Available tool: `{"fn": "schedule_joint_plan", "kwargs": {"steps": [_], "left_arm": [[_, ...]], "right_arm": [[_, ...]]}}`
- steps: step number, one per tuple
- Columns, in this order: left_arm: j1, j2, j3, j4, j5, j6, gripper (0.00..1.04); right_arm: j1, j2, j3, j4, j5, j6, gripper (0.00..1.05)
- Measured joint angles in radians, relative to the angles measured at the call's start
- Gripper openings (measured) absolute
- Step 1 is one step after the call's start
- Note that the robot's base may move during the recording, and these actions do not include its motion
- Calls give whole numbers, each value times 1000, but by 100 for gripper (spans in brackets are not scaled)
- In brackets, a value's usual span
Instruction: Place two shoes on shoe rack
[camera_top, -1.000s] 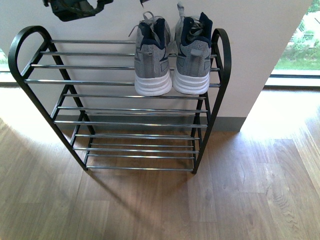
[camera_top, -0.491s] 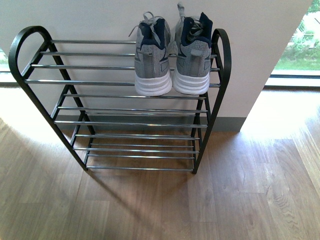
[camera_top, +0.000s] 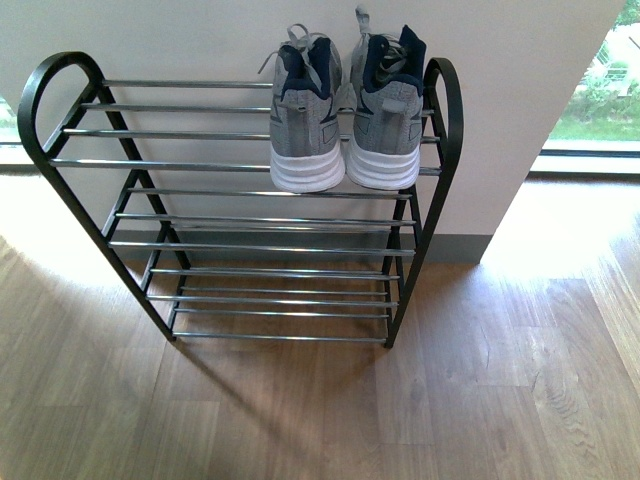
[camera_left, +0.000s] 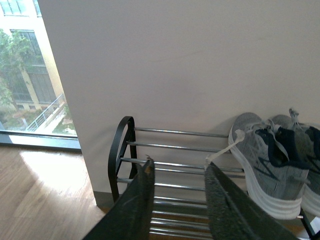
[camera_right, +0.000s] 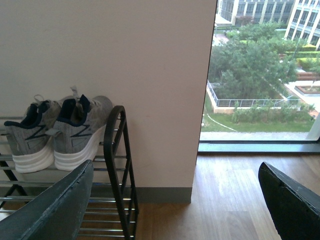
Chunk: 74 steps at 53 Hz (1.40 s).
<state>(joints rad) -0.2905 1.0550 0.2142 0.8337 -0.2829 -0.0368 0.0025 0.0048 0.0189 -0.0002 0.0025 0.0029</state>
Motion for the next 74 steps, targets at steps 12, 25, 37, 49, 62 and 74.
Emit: {"fn": "schedule_joint_plan", "kwargs": {"steps": [12,25,37,49,62,74], "left_arm": [[99,-174,-96,-81,95,22,1],[170,-341,-157,-187,166,26,1],[274,-433,-200,-232,274,28,1],[286,-585,-201,-369,281,28,1],[286,-706,-201,-485,281,28,1],[286,-785,-201,-564,281,28,1]], "right_arm": [[0,0,0,0,0,0,96],[0,0,0,0,0,0,96],[0,0,0,0,0,0,96],[0,0,0,0,0,0,96],[0,0,0,0,0,0,96],[0,0,0,0,0,0,96]]}}
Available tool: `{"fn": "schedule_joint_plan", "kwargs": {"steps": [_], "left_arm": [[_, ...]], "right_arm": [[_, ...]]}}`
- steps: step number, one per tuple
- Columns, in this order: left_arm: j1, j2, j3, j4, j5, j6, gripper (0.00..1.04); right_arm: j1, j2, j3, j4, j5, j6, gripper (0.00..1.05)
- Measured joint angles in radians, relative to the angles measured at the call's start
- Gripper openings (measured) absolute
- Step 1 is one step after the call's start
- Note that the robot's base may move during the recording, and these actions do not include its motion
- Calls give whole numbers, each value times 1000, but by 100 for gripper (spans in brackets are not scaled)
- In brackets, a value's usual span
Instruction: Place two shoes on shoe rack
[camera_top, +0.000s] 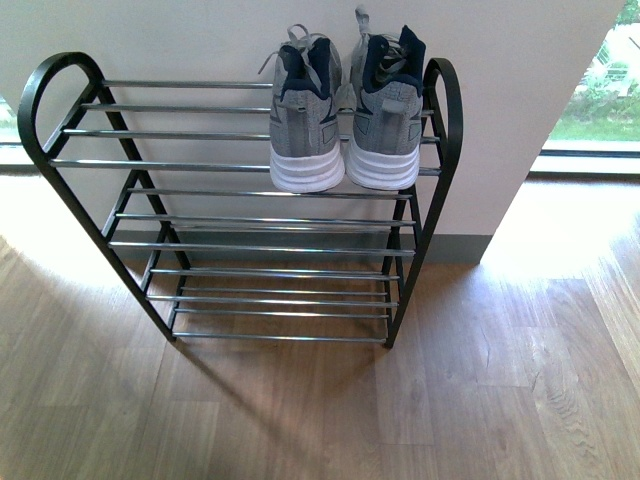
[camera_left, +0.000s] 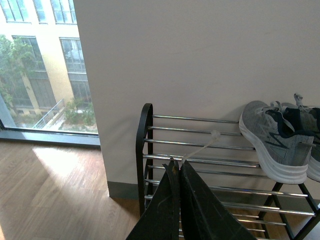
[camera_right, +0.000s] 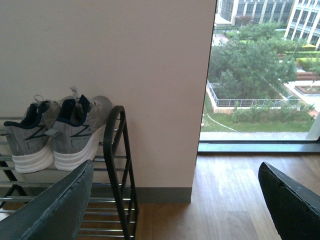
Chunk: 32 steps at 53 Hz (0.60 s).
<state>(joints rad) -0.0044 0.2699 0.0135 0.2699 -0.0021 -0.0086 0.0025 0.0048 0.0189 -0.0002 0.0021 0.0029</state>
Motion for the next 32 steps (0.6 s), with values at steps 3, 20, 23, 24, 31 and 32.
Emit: {"fn": "schedule_joint_plan", "kwargs": {"steps": [3,20,23,24,31,32], "left_arm": [[0,-15,0,-14,0,0,1],[0,-122,0,-125,0,0,1],[0,-179,0,-209,0,0,1],[0,-204,0,-239,0,0,1],[0,-251,0,-267,-1,0,1],[0,-252,0,-270,0,0,1]], "right_arm": [[0,0,0,0,0,0,96],[0,0,0,0,0,0,96],[0,0,0,0,0,0,96],[0,0,0,0,0,0,96],[0,0,0,0,0,0,96],[0,0,0,0,0,0,96]]}}
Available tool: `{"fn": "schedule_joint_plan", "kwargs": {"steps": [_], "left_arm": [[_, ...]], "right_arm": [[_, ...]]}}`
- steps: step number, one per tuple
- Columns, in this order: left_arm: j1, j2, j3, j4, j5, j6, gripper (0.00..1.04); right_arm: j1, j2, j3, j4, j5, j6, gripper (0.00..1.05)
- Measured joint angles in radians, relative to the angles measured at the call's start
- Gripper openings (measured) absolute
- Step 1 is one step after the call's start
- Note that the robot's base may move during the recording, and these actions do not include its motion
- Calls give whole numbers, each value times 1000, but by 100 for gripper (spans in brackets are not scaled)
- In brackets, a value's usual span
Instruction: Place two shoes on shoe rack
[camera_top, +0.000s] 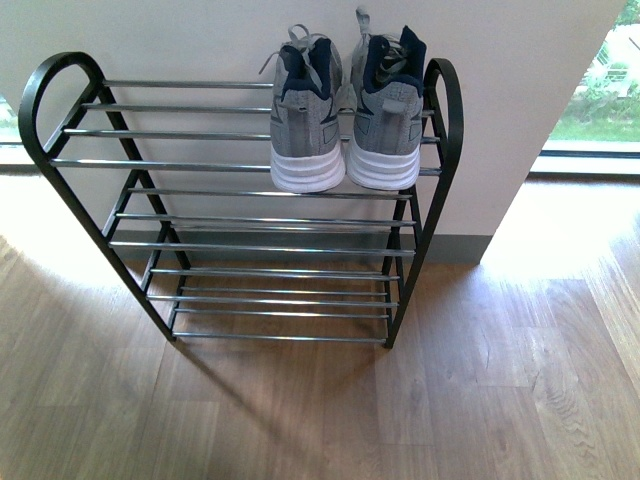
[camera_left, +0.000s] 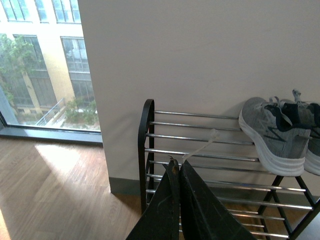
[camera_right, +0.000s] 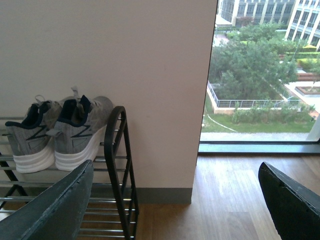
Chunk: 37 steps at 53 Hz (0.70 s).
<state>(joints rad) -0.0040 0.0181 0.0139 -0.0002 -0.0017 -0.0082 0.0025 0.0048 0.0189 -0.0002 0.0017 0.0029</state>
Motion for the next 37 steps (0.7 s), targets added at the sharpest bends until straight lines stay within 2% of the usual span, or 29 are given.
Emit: {"fn": "schedule_joint_plan", "kwargs": {"steps": [10,16,23,25,31,37], "left_arm": [[0,-2,0,0,0,0,3],[0,-2,0,0,0,0,22],[0,-2,0,0,-1,0,55],[0,-2,0,0,-1,0,60],[0,-2,0,0,-1,0,83],[0,-3,0,0,-1,2,97]], "right_arm": [[0,0,0,0,0,0,96],[0,0,0,0,0,0,96],[0,0,0,0,-2,0,96],[0,0,0,0,-3,0,96],[0,0,0,0,-3,0,96],[0,0,0,0,-2,0,96]]}}
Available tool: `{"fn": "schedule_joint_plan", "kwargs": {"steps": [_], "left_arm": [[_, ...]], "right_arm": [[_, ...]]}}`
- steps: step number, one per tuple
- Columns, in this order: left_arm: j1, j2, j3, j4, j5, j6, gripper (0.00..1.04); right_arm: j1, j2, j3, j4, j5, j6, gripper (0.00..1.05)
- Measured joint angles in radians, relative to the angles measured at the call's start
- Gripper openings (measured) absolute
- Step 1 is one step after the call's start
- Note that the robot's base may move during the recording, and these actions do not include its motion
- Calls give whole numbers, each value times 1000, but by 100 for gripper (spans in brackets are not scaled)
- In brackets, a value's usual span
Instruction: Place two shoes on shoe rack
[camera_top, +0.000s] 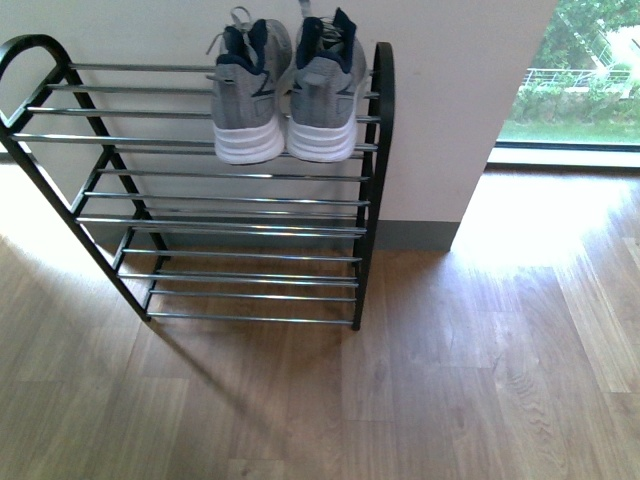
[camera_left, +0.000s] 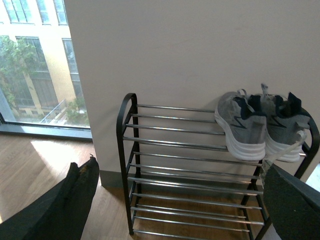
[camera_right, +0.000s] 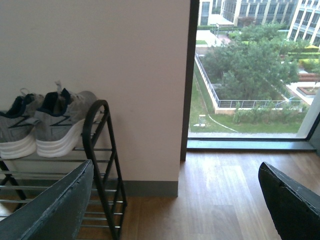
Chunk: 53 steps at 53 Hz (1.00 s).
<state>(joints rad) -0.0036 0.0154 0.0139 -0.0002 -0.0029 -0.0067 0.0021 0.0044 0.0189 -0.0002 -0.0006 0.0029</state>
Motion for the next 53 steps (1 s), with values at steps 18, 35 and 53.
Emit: {"fn": "schedule_joint_plan", "kwargs": {"steps": [18,35,53], "left_arm": [[1,0,0,0,3,0,95],[1,0,0,0,3,0,95],[1,0,0,0,3,0,95]], "right_arm": [[0,0,0,0,3,0,96],[0,0,0,0,3,0,96],[0,0,0,0,3,0,96]]}}
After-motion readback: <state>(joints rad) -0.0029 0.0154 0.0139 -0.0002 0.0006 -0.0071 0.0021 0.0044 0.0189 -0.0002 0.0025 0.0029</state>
